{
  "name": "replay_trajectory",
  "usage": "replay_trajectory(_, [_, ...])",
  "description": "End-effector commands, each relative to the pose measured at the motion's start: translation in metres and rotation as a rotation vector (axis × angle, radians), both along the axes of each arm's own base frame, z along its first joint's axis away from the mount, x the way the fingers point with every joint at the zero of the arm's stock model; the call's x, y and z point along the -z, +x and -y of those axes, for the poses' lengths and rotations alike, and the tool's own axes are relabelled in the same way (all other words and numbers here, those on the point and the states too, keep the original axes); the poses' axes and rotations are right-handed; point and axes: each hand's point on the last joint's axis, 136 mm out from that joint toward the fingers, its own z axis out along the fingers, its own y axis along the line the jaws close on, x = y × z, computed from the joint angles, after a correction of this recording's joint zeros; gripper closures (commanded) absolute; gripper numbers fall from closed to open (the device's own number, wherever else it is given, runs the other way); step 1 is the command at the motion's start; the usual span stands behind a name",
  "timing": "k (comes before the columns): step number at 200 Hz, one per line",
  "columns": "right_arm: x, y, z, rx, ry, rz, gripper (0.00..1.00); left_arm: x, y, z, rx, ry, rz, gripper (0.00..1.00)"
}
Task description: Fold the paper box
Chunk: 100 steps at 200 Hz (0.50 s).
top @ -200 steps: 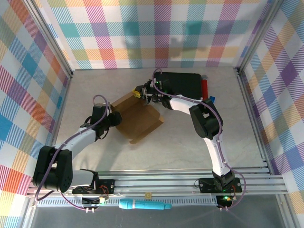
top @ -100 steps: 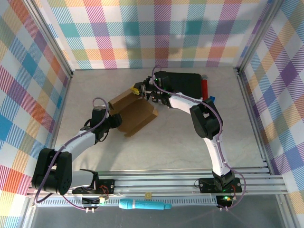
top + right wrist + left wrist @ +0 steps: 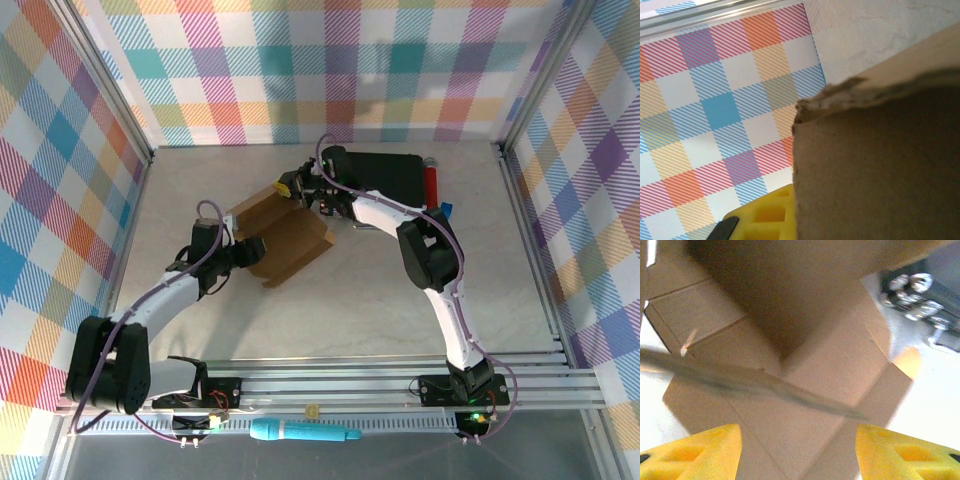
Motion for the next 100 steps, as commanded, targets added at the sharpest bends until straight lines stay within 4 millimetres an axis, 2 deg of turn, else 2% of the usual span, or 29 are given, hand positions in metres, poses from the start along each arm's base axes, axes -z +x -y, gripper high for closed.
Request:
replay_trajectory(1, [0.015, 0.006, -0.008, 0.007, -0.009, 0.033, 1.00, -0.029, -0.015, 0.014, 0.054, -0.097, 0.006, 0.39])
replay_trajectory(32, [0.014, 0.012, -0.010, 0.016, 0.008, 0.083, 1.00, -0.043, -0.029, 0.003, 0.018, -0.077, 0.003, 0.39])
replay_trajectory(51, [0.018, 0.015, -0.011, 0.027, 0.021, 0.091, 1.00, -0.038, -0.029, -0.025, -0.073, -0.001, -0.038, 0.46])
replay_trajectory(76, [0.026, 0.018, -0.012, 0.033, 0.029, 0.079, 1.00, -0.030, -0.018, -0.068, -0.193, 0.085, -0.066, 0.59])
replay_trajectory(100, [0.028, 0.020, -0.015, 0.028, 0.035, 0.072, 1.00, -0.019, -0.001, -0.083, -0.205, 0.133, -0.097, 0.62])
